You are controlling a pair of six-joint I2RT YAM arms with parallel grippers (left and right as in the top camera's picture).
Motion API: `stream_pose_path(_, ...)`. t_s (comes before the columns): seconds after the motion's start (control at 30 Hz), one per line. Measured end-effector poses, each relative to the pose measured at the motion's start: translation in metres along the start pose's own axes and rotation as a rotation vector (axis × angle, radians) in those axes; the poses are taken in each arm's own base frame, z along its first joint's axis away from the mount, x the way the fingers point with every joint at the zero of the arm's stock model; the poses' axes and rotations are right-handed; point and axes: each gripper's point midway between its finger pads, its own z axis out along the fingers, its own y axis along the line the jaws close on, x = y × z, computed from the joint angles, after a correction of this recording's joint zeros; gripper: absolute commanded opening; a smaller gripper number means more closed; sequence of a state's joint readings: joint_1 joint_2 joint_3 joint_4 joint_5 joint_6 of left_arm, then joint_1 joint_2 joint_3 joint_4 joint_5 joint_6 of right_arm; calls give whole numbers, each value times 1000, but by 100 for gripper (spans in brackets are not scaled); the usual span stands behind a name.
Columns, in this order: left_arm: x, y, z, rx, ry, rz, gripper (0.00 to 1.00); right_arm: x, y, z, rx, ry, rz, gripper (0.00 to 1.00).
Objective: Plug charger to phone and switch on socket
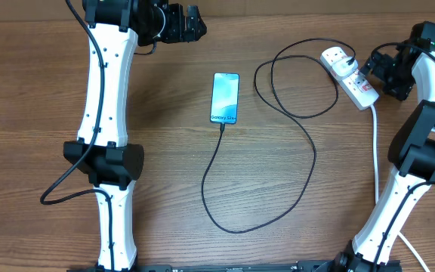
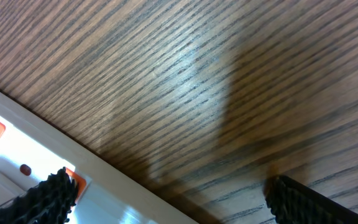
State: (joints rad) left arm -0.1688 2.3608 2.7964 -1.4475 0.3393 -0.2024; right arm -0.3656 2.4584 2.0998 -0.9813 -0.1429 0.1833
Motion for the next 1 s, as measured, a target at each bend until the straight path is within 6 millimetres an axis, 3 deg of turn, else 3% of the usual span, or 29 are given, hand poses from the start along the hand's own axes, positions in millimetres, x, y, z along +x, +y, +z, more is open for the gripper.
stream_pose_path(0.27,0,0,0,0,0,0,100,0,10,2,15,-13,-27,100)
stream_pose_path(1.0,0,0,0,0,0,0,100,13,9,-4,36,39,-26,100)
